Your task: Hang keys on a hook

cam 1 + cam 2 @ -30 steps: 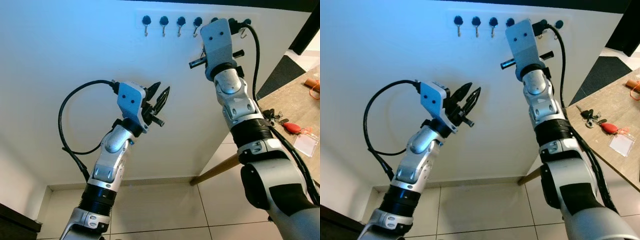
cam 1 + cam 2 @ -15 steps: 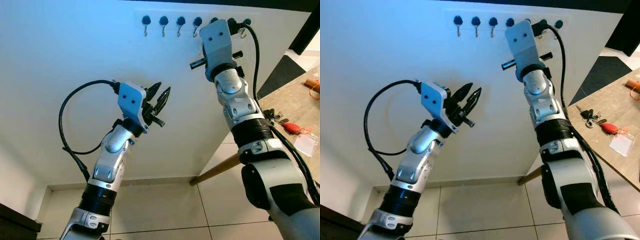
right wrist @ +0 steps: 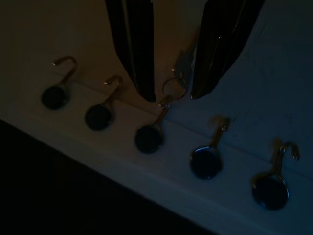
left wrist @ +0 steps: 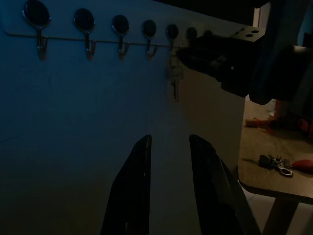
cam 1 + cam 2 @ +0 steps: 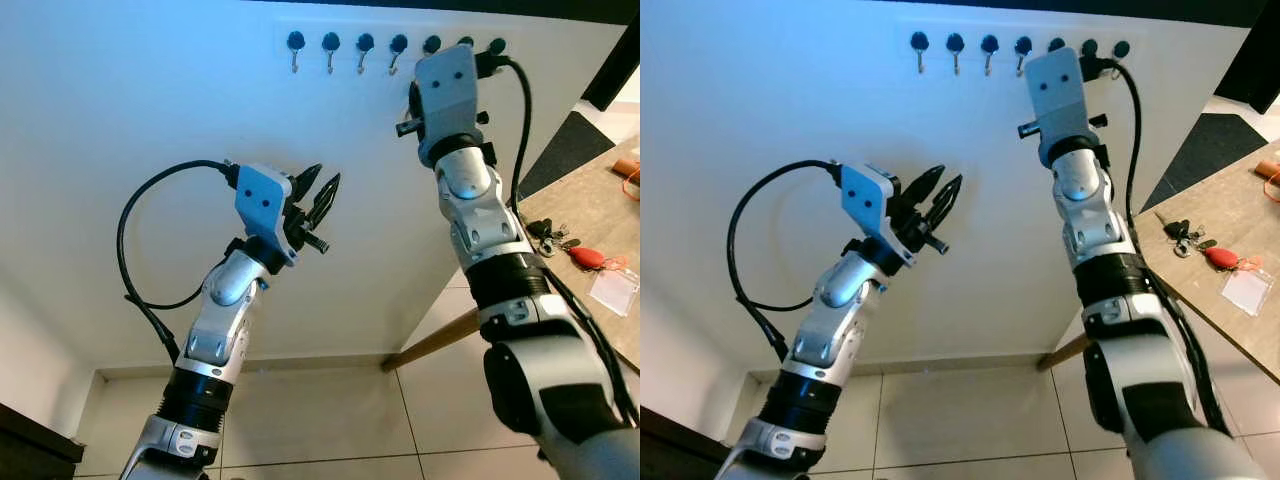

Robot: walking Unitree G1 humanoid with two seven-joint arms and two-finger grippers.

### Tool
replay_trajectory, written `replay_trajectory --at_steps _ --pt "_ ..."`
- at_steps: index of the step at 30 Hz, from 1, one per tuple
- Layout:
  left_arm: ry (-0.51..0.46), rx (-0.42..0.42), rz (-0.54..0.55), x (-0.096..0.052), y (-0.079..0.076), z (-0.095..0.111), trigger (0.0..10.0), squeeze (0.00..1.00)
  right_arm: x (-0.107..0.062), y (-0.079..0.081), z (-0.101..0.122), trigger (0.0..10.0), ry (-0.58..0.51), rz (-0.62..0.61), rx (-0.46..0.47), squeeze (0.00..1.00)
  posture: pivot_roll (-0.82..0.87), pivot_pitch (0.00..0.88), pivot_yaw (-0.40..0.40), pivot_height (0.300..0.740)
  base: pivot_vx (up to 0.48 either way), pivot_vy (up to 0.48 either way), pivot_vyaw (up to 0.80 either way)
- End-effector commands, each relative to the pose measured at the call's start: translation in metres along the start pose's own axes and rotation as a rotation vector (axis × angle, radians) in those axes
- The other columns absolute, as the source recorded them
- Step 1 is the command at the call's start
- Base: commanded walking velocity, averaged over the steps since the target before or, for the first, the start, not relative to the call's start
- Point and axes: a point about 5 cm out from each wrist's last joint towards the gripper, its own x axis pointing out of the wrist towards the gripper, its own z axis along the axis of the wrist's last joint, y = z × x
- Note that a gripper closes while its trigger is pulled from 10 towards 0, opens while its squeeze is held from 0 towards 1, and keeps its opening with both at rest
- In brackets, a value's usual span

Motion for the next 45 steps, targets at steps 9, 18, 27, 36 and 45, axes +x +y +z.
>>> replay_trajectory --at_steps 9,18,27,36,45 --pt "0.031 0.006 -0.002 -0.005 -0.003 -0.008 10.0 0.0 -0.046 0.008 -0.028 10.0 -0.003 -0.067 0.102 0.0 0.06 0.045 -0.083 0.74 0.0 0.0 0.0" --pt "0.243 0.025 0.14 -0.048 0.014 -0.061 10.0 0.0 -0.143 0.021 -0.133 10.0 0.387 -0.149 0.261 0.0 0.05 0.05 -0.076 0.74 0.0 0.0 0.0" --pt "0.792 0.012 0.587 -0.15 0.049 -0.148 10.0 0.0 -0.251 0.036 -0.217 10.0 0.933 -0.092 0.227 0.0 0.05 0.032 -0.071 0.74 0.0 0.0 0.0" --pt "0.966 -0.052 0.737 -0.199 0.048 -0.168 10.0 0.0 -0.29 0.032 -0.232 10.0 1.095 -0.137 0.23 0.0 0.05 0.026 -0.055 0.74 0.0 0.0 0.0" --pt "0.948 -0.147 0.673 -0.199 0.032 -0.175 10.0 0.0 -0.311 0.028 -0.238 10.0 1.178 -0.143 0.165 0.0 0.06 0.033 -0.051 0.74 0.0 0.0 0.0"
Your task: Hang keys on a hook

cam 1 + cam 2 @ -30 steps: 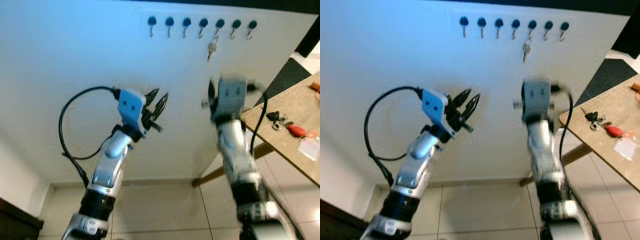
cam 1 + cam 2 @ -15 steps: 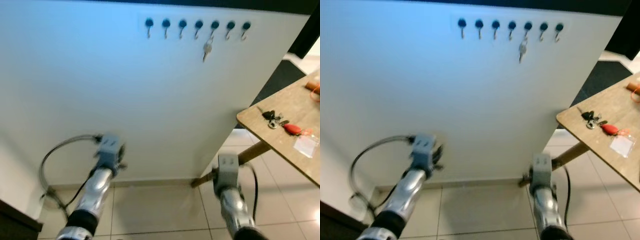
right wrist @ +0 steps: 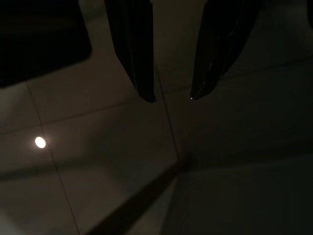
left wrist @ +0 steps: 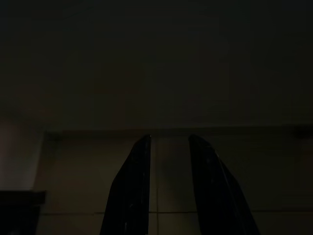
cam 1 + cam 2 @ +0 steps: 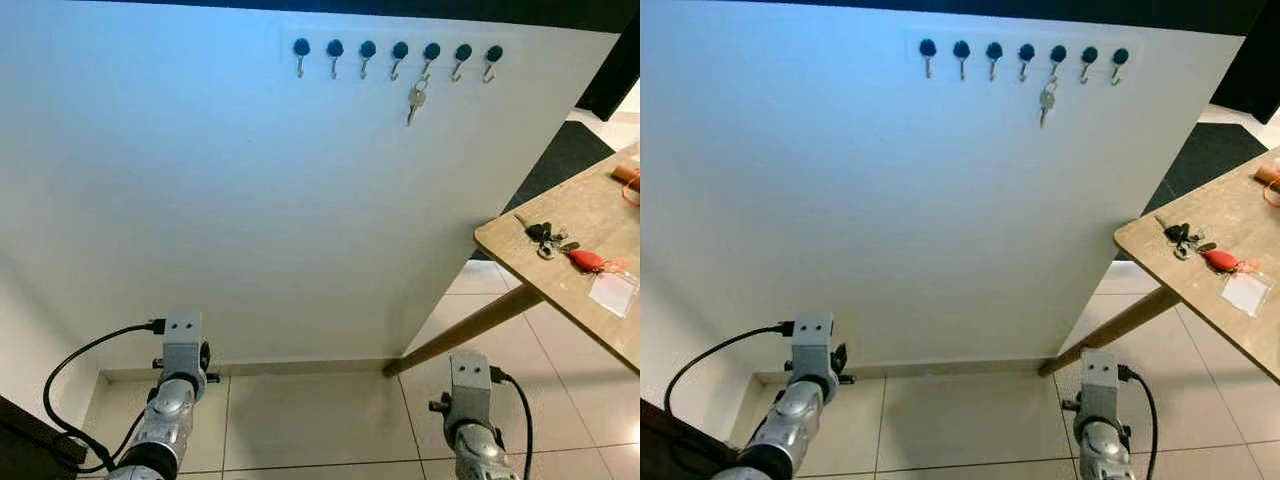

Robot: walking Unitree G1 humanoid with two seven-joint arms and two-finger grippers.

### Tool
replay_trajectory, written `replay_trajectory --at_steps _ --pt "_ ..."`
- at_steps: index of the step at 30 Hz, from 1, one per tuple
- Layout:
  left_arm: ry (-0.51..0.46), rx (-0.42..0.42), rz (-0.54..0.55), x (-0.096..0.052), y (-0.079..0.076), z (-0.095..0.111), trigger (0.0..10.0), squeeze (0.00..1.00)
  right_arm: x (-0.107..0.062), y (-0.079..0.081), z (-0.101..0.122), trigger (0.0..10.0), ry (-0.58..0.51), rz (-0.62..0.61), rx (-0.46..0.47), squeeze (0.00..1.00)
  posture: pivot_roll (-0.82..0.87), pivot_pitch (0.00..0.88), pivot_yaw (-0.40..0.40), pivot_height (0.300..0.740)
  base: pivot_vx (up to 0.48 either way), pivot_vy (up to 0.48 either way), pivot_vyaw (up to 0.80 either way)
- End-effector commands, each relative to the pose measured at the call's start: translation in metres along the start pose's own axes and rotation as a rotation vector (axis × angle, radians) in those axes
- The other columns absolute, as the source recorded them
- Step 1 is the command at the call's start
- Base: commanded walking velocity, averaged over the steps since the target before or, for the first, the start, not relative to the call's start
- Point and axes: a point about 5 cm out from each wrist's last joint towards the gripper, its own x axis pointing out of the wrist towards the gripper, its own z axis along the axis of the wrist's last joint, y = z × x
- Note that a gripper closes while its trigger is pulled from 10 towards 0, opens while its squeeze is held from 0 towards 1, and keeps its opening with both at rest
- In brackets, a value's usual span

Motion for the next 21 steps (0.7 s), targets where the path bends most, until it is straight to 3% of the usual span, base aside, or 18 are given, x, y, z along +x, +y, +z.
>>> replay_trajectory --at_steps 1,8,21 --pt "0.032 0.013 -0.02 -0.002 -0.007 -0.011 10.0 0.0 -0.003 -0.005 -0.012 10.0 0.043 -0.014 0.009 0.0 0.06 0.035 -0.05 0.74 0.0 0.0 0.0" --pt "0.061 0.015 -0.031 -0.004 -0.006 -0.018 10.0 0.0 -0.005 -0.002 -0.023 10.0 0.109 0.004 0.072 0.0 0.05 0.041 -0.048 0.74 0.0 0.0 0.0" --pt "0.061 0.031 -0.048 -0.007 -0.005 -0.023 10.0 0.0 -0.007 0.004 -0.027 10.0 0.104 0.027 0.034 0.0 0.06 0.025 -0.048 0.74 0.0 0.0 -0.8"
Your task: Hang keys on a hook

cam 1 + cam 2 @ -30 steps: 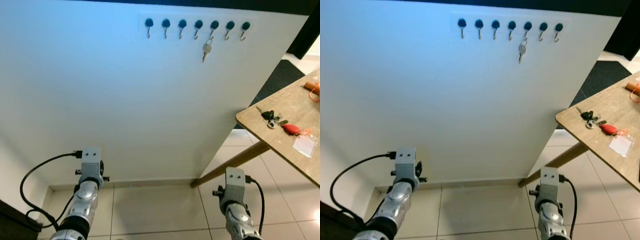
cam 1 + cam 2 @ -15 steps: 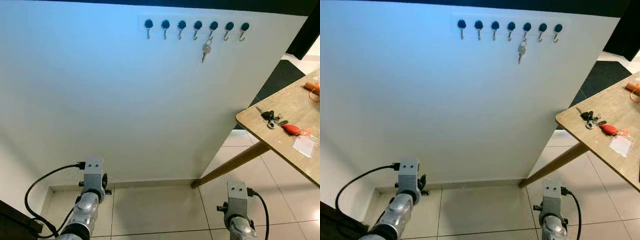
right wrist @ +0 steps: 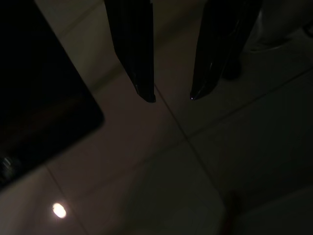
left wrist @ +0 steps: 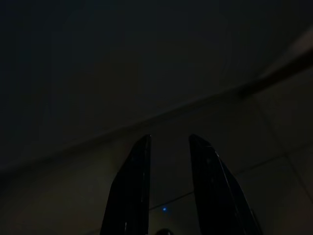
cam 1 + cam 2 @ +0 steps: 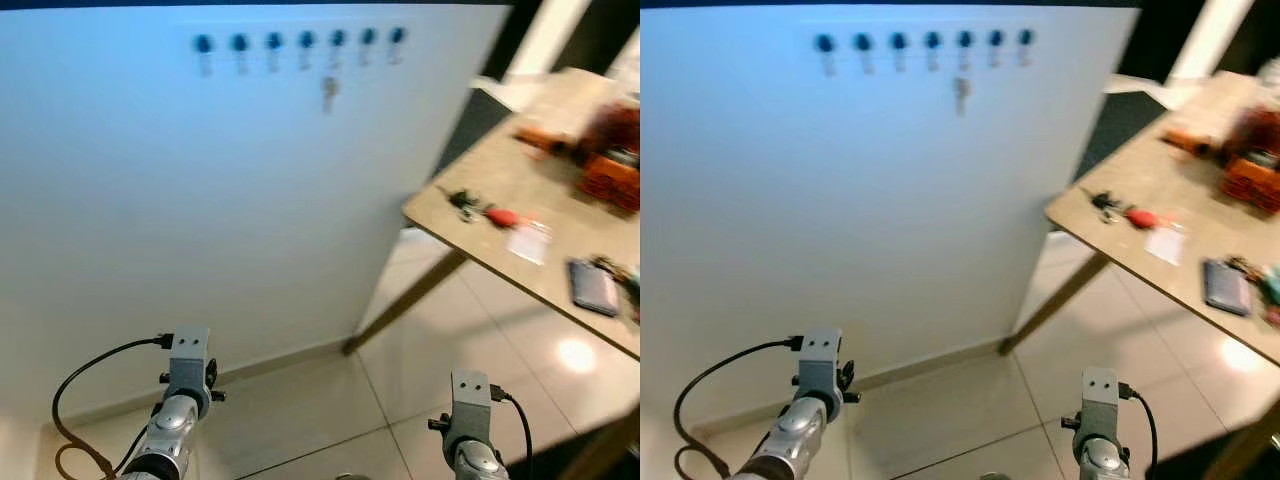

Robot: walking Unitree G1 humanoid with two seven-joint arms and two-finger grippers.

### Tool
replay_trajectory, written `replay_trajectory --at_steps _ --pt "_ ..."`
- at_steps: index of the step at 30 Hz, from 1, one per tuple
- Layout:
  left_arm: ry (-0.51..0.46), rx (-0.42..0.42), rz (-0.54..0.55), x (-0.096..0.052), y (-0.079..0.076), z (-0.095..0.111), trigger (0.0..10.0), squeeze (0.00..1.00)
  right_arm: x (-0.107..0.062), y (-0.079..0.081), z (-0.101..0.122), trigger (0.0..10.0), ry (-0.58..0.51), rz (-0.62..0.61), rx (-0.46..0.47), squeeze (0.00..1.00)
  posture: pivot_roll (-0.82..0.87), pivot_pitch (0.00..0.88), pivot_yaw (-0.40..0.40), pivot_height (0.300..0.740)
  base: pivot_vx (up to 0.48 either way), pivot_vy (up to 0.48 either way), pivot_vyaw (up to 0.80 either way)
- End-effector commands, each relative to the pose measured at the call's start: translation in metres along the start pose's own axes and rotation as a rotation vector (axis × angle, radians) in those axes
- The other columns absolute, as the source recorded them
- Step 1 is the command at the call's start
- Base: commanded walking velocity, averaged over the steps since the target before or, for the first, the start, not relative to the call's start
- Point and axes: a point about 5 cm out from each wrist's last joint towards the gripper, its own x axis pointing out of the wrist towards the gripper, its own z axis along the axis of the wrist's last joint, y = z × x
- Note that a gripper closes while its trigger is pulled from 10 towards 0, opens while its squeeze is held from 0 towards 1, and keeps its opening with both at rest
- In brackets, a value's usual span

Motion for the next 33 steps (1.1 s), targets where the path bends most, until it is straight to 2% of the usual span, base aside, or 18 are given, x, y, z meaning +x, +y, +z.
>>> replay_trajectory --at_steps 1,10,33 --pt "0.005 0.015 -0.012 -0.001 -0.002 -0.004 10.0 0.0 -0.002 0.001 -0.007 10.0 0.015 0.009 -0.013 0.0 0.06 0.026 -0.049 0.74 0.0 0.0 -0.8" --pt "-0.023 0.006 -0.011 -0.004 -0.003 -0.006 10.0 0.0 -0.003 0.011 -0.007 10.0 0.009 0.061 -0.068 0.0 0.08 0.049 -0.069 0.74 0.0 0.0 -0.8" --pt "-0.055 -0.042 0.032 -0.007 0.0 -0.009 10.0 0.0 0.001 0.017 0.005 10.0 -0.019 0.121 -0.159 0.0 0.09 0.025 -0.099 0.74 0.0 0.0 -0.8"
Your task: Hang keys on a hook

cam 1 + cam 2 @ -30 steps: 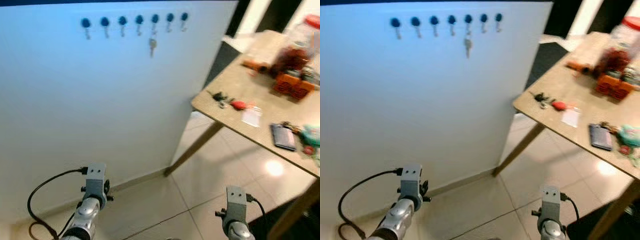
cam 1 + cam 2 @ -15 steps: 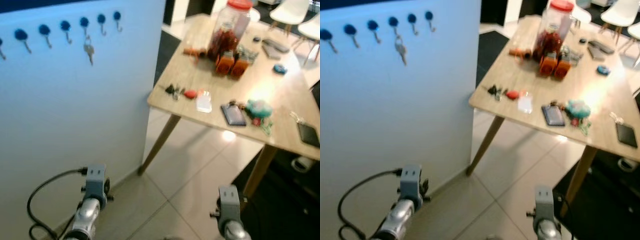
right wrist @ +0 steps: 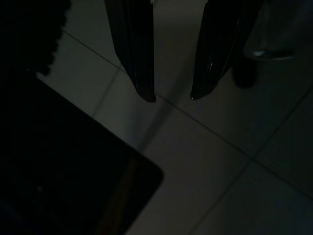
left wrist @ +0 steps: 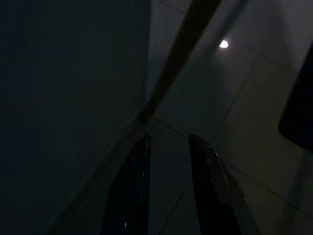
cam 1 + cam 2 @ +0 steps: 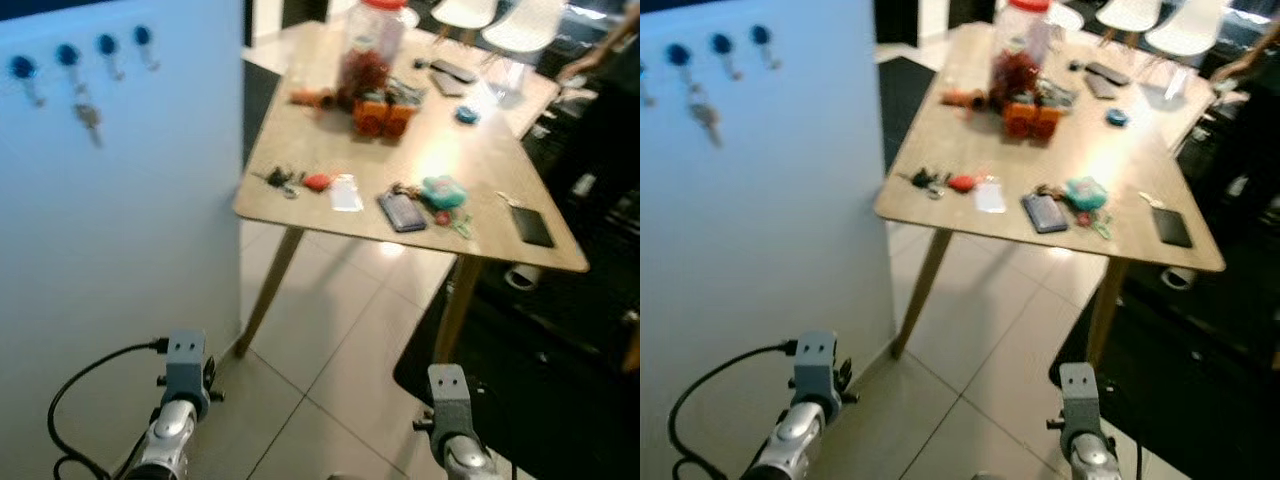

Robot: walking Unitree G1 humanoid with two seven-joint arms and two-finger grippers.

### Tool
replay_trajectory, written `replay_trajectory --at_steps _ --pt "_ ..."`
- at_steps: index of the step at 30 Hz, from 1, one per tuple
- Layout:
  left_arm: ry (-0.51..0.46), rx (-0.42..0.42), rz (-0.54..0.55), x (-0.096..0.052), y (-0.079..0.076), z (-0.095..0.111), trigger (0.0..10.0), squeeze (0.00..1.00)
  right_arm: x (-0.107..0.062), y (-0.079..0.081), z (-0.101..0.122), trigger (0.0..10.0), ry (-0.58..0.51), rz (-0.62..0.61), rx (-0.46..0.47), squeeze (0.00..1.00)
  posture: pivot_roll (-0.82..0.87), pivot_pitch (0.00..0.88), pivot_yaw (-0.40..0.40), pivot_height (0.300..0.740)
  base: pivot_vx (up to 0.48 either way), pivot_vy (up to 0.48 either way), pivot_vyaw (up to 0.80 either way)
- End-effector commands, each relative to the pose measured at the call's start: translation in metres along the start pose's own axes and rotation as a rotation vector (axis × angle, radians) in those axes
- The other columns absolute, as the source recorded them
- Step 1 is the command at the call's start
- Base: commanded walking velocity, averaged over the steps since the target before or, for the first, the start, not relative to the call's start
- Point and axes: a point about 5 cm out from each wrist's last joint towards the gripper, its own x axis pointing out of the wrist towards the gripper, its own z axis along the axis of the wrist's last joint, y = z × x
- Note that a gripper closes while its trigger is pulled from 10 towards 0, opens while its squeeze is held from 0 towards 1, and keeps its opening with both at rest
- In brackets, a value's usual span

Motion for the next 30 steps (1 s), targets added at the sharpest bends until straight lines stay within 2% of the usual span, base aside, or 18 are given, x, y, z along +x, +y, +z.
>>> replay_trajectory --at_steps 1,7,12,23,30 --pt "0.021 -0.018 0.006 -0.003 -0.002 -0.007 10.0 0.0 -0.001 0.003 -0.005 10.0 0.019 0.016 -0.01 0.0 0.09 0.023 -0.1 0.74 0.0 0.0 -0.8" --pt "0.022 -0.016 0.011 -0.003 -0.002 -0.007 10.0 0.0 -0.001 0.005 -0.001 10.0 -0.004 0.035 -0.027 0.0 0.1 0.026 -0.099 0.74 0.0 0.0 -0.73" --pt "0.016 -0.012 0.006 -0.001 -0.002 -0.005 10.0 0.0 -0.001 0.011 -0.001 10.0 -0.011 0.066 -0.051 0.0 0.09 0.027 -0.092 0.74 0.0 0.0 0.0" --pt "0.004 0.012 -0.02 0.002 -0.003 0.001 10.0 0.0 -0.002 0.015 -0.002 10.0 -0.017 0.061 -0.026 0.0 0.1 0.026 -0.052 0.74 0.0 0.0 0.0" --pt "0.012 0.025 -0.022 0.002 -0.007 0.001 10.0 0.0 -0.002 0.014 -0.003 10.0 -0.02 0.058 -0.026 0.0 0.09 0.024 -0.063 0.74 0.0 0.0 0.0"
